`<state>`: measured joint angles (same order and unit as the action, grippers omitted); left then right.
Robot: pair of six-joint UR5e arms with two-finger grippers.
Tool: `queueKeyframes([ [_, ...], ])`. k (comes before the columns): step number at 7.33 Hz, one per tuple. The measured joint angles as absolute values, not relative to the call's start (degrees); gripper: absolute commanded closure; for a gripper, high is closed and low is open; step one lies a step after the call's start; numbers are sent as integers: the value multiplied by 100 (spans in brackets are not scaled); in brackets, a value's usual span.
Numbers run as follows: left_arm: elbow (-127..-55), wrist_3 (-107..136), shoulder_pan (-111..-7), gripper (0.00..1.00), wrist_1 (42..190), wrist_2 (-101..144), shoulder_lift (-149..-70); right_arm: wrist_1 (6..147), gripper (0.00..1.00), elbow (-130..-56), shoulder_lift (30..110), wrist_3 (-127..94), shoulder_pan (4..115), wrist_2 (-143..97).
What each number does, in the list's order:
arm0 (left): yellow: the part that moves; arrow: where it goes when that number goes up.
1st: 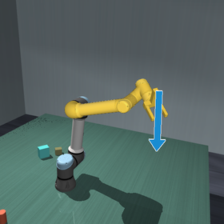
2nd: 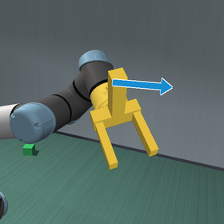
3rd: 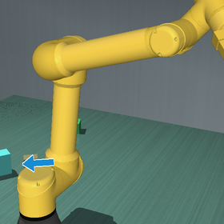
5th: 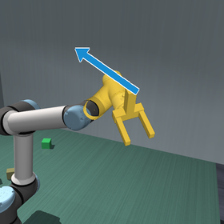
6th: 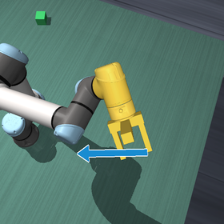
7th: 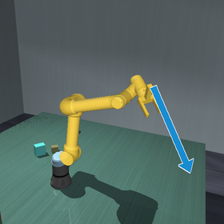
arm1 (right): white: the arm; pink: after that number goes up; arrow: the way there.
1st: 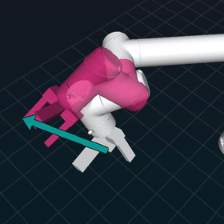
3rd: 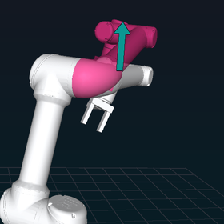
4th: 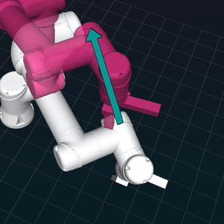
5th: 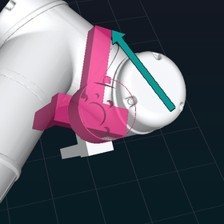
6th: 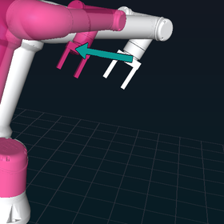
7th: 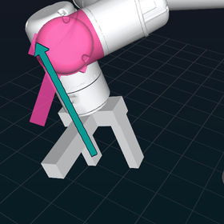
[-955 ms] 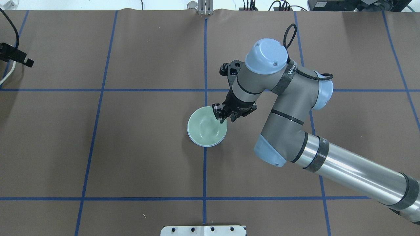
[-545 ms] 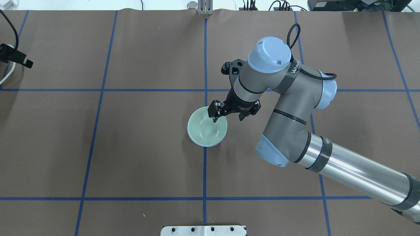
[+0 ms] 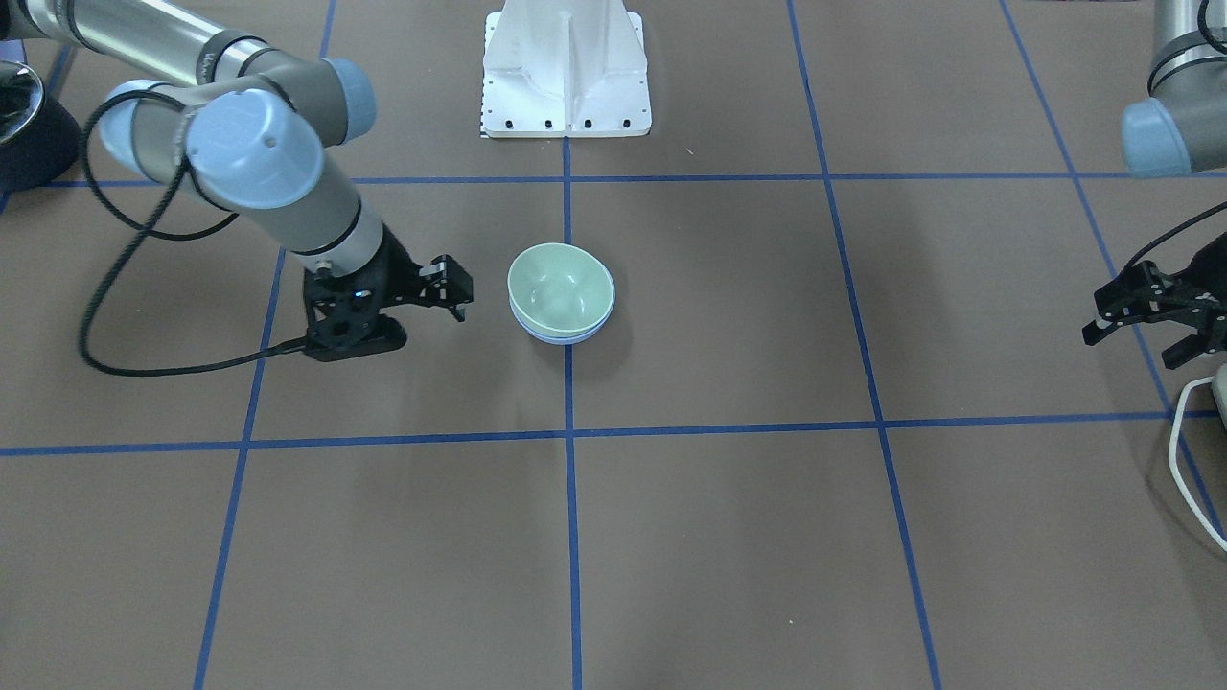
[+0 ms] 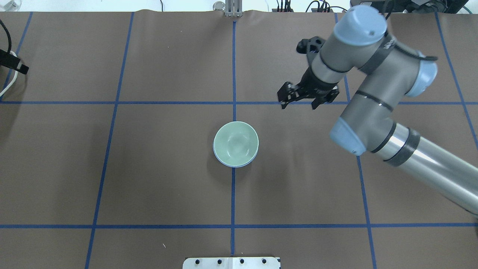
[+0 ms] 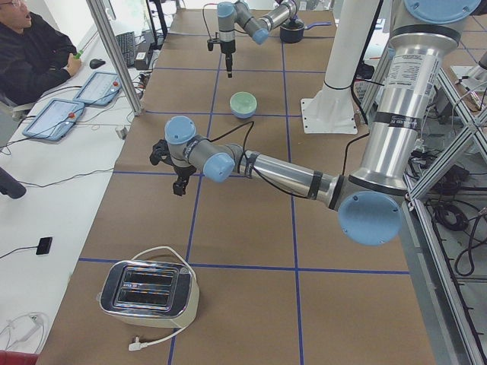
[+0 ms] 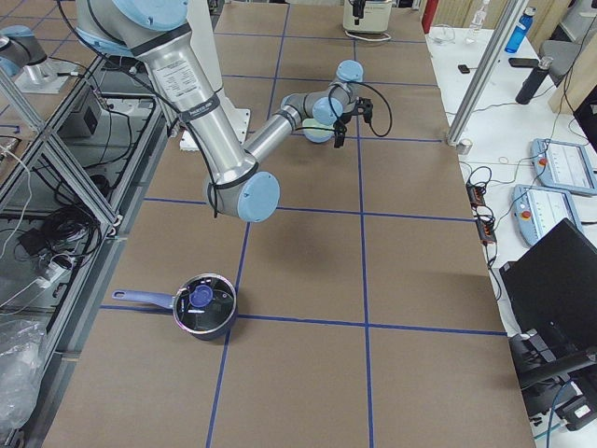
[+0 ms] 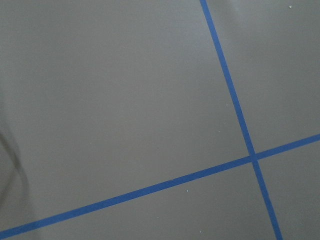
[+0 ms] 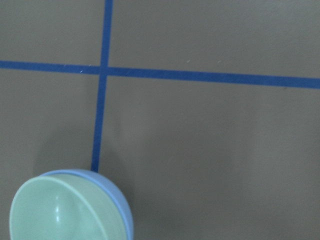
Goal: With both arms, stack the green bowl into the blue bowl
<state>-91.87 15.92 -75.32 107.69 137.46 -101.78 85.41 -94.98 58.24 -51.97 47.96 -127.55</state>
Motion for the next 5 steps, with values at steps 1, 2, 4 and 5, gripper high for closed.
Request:
queueKeyframes([
  [1,-9090,1249,-7738,2,10655,13761,-10178,8934,0,-9499,6021,-4356,5356,-12884],
  [2,-9027,932,-7947,2,10485,13766,-10176,9388,0,-9454,6213,-3382,5986,-12939],
  [4,-8974,662,-8290,2,10286,13761,-10130,9945,0,-9054,6444,-1935,7171,-12961],
  [5,-8932,631,-8464,2,10261,13749,-10069,10006,0,-8723,6540,-1390,7612,-12956],
])
